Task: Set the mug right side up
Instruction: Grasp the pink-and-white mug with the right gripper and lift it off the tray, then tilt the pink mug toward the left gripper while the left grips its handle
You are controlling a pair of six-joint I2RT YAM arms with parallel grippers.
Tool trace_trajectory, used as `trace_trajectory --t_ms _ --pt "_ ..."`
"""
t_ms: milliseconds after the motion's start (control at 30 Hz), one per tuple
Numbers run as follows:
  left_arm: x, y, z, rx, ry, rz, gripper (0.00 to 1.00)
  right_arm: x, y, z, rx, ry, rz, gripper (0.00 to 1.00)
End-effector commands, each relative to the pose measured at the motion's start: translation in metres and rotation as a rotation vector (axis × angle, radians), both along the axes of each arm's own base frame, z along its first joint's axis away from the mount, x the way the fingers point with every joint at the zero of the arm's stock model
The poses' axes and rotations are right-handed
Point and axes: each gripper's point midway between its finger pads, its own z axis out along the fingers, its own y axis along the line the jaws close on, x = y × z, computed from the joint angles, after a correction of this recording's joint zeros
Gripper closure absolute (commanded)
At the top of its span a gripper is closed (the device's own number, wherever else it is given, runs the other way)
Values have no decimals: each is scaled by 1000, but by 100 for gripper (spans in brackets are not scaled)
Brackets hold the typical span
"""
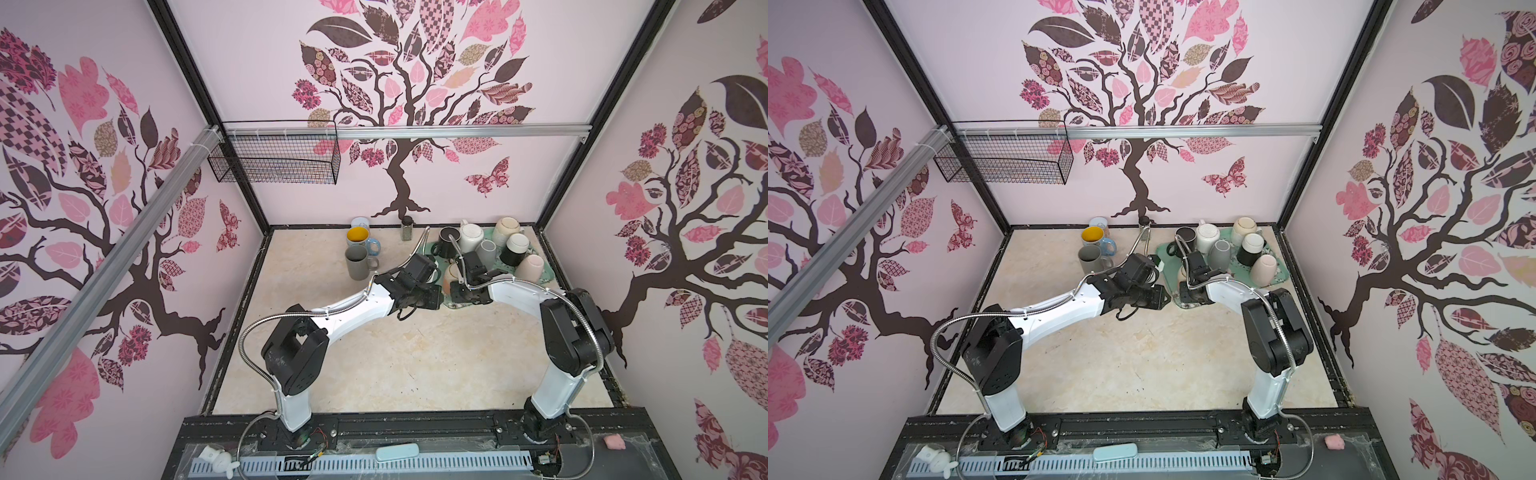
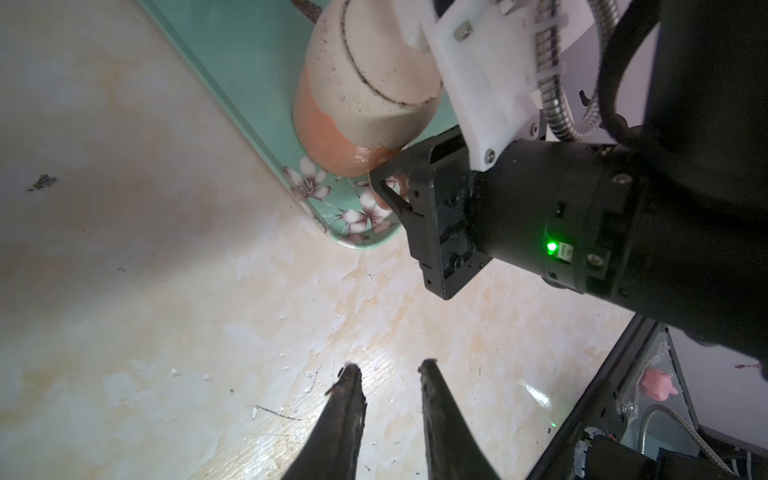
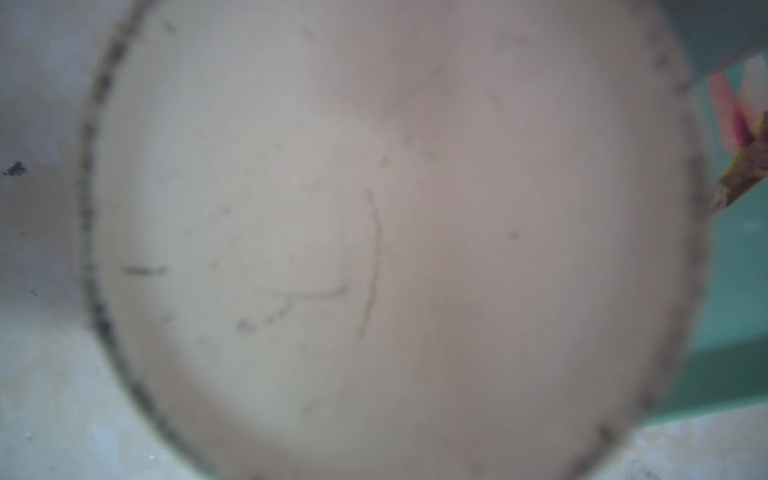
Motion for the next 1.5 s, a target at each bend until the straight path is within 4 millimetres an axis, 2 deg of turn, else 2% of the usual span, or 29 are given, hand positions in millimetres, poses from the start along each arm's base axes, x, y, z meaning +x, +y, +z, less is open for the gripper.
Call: trace_trajectory --t_ms 0,233,300,400,500,633,800,1000,1200,1467 --pt "13 24 20 -30 -57 71 72 17 7 66 127 -197 -32 100" --pt "33 70 45 -139 -95 196 70 19 33 119 395 -317 -6 100" --pt "33 72 51 -196 -101 178 63 19 41 133 472 -348 11 100" --pt "33 75 57 -305 -59 164 58 16 56 157 608 -391 46 100" --pt "35 77 66 -469 -18 164 57 11 72 185 759 -432 99 100" --pt "39 81 87 -707 23 148 56 0 93 224 952 -461 193 100" --pt "43 86 111 -936 77 105 58 -10 110 254 1150 -445 273 100" --pt "48 81 113 -1019 127 79 62 -20 126 272 1293 -411 318 100" --pt "45 77 132 -1111 108 -3 63 -20 132 269 1326 -362 314 100" --pt "46 74 127 -1097 132 -8 64 -20 137 272 1353 -348 331 100"
